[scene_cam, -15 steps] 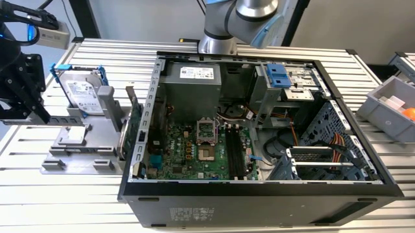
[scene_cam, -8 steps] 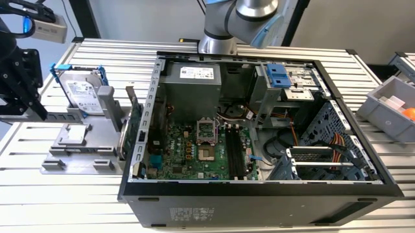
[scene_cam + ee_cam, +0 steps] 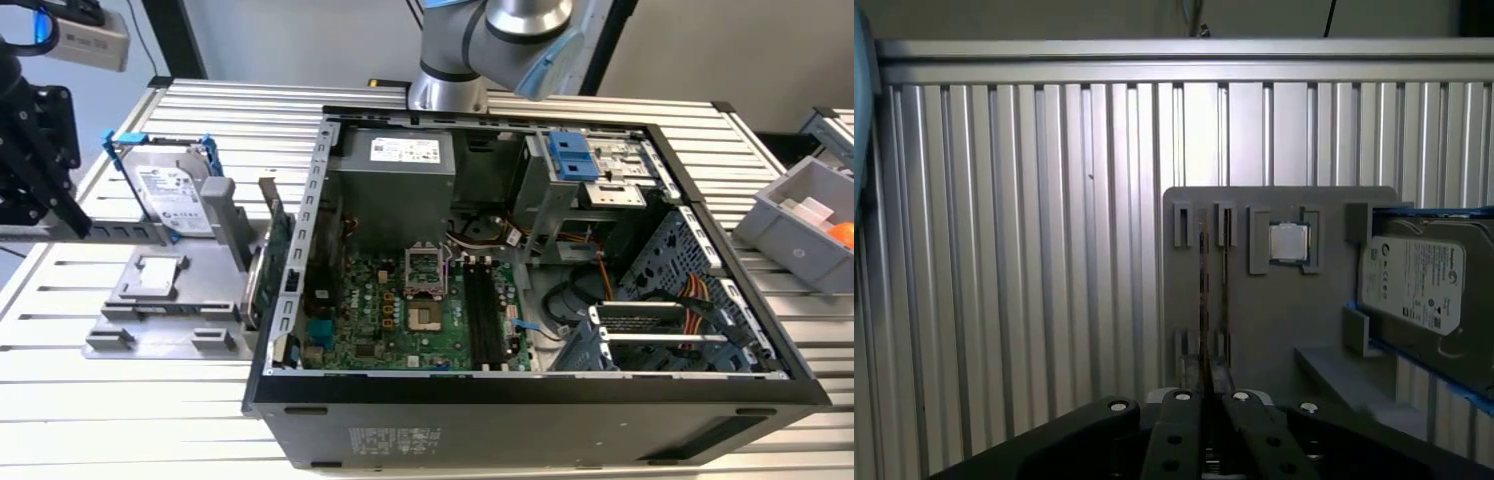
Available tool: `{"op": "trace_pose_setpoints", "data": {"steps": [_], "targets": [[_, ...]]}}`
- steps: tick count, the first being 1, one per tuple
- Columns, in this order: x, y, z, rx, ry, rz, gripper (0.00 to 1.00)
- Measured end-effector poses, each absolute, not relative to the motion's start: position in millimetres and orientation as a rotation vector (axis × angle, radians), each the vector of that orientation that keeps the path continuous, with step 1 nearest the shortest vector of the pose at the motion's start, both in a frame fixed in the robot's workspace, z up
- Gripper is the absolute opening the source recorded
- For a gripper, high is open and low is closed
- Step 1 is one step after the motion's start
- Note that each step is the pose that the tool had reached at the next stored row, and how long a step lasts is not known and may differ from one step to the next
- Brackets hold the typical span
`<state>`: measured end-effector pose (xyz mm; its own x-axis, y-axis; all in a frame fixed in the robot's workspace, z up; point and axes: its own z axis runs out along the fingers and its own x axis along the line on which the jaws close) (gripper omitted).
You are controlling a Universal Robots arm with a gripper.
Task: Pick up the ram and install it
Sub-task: 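Pick up the ram and move it above insertion slot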
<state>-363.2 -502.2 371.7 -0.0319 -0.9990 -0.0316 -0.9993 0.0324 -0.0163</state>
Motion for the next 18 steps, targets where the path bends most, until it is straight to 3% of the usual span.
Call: {"op": "trace_pose_setpoints", "data": {"steps": [18], "targets": [[-364.2, -502.2, 395.1, -2.160, 2.230, 0.011, 0.00]]}}
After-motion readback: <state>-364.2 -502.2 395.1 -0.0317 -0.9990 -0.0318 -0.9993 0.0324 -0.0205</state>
